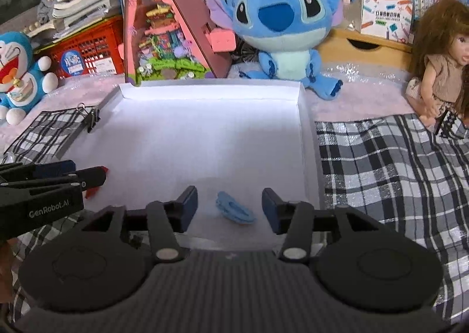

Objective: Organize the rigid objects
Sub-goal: 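Open both tools to drop the carrot piece and clip in the box, then withdraw both tools from the box back toward the remaining items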

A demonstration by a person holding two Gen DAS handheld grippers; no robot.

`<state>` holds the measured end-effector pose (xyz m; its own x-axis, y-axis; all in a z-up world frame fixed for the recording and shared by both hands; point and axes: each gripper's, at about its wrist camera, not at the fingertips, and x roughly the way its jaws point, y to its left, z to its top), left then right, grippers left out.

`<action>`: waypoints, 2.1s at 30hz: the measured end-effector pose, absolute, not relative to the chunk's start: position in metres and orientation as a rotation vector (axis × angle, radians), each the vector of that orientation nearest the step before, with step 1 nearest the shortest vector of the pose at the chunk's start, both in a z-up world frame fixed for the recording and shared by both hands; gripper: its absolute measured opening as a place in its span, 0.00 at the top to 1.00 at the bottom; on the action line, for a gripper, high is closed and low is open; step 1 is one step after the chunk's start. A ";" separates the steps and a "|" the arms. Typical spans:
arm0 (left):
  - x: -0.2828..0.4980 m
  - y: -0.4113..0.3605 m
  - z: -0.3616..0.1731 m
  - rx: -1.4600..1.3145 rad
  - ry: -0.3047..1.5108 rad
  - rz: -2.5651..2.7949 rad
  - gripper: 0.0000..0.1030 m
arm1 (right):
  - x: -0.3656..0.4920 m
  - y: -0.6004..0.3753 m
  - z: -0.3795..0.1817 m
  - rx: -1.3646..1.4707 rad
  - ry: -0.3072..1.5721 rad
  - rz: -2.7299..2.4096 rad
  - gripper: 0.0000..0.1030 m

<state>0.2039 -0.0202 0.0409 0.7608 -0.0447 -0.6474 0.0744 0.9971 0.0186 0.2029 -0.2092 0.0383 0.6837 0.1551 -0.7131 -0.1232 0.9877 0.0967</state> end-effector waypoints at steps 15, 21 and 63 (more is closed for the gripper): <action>0.135 -0.010 0.061 0.036 0.622 -0.098 0.16 | 0.141 -0.219 0.065 0.015 0.683 0.192 0.09; 0.110 -0.007 0.061 0.016 0.618 -0.127 0.14 | 0.116 -0.220 0.070 0.003 0.633 0.189 0.01; 0.000 0.014 0.011 0.020 0.625 -0.117 0.22 | -0.007 -0.229 0.023 -0.075 0.588 0.182 0.01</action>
<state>0.0004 0.0143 0.0107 0.8045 -0.1028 -0.5850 0.1149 0.9932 -0.0165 -0.0068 -0.2289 0.0230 0.8163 0.1493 -0.5580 -0.1920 0.9812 -0.0184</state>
